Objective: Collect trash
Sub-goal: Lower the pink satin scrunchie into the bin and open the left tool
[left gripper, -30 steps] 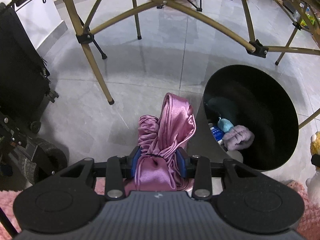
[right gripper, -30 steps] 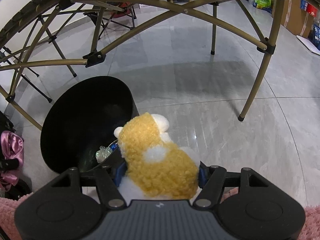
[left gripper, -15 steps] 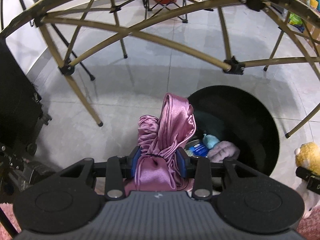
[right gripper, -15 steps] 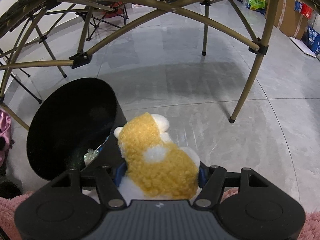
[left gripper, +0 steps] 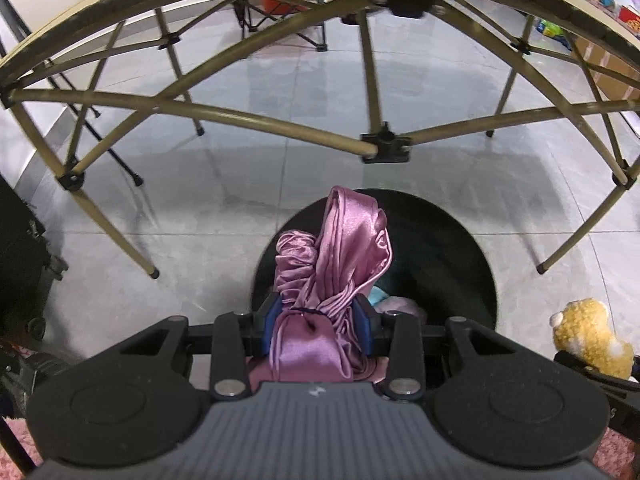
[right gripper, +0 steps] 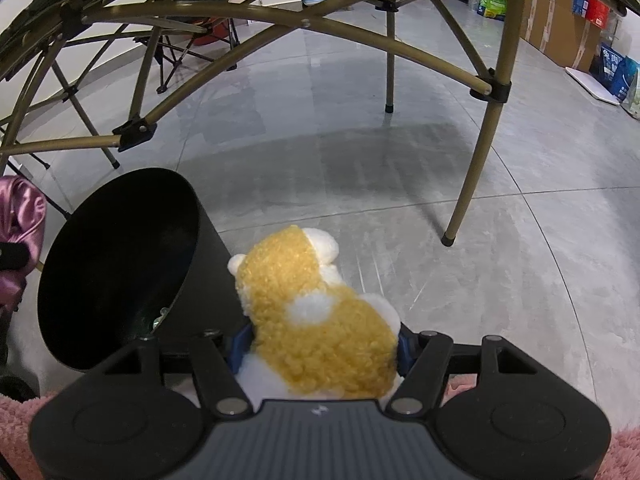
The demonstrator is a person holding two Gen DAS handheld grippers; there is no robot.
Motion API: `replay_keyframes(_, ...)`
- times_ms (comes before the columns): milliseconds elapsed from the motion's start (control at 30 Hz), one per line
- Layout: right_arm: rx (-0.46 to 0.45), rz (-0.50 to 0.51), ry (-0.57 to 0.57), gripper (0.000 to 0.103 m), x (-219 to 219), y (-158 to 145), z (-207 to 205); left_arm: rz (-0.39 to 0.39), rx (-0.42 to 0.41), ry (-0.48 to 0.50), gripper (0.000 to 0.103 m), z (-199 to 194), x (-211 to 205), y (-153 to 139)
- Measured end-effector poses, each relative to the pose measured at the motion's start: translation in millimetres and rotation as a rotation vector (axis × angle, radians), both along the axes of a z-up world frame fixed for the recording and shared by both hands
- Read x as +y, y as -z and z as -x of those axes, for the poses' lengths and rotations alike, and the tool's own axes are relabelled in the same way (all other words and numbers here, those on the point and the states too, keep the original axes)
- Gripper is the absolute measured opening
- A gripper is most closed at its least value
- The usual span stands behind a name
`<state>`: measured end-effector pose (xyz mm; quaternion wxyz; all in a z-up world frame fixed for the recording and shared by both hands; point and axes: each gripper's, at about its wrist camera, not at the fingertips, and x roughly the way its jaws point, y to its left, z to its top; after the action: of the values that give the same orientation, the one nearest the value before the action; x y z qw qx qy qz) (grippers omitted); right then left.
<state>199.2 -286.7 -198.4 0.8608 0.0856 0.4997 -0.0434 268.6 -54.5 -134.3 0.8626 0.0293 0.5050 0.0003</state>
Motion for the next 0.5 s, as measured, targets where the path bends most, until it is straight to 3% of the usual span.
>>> replay_keyframes(500, -0.012, -0.002, 0.004, 0.065, -7.2, 1.5, 3.0, 0.005, 0.037, 0.06, 0.039, -13.5, -33.2, 12.9)
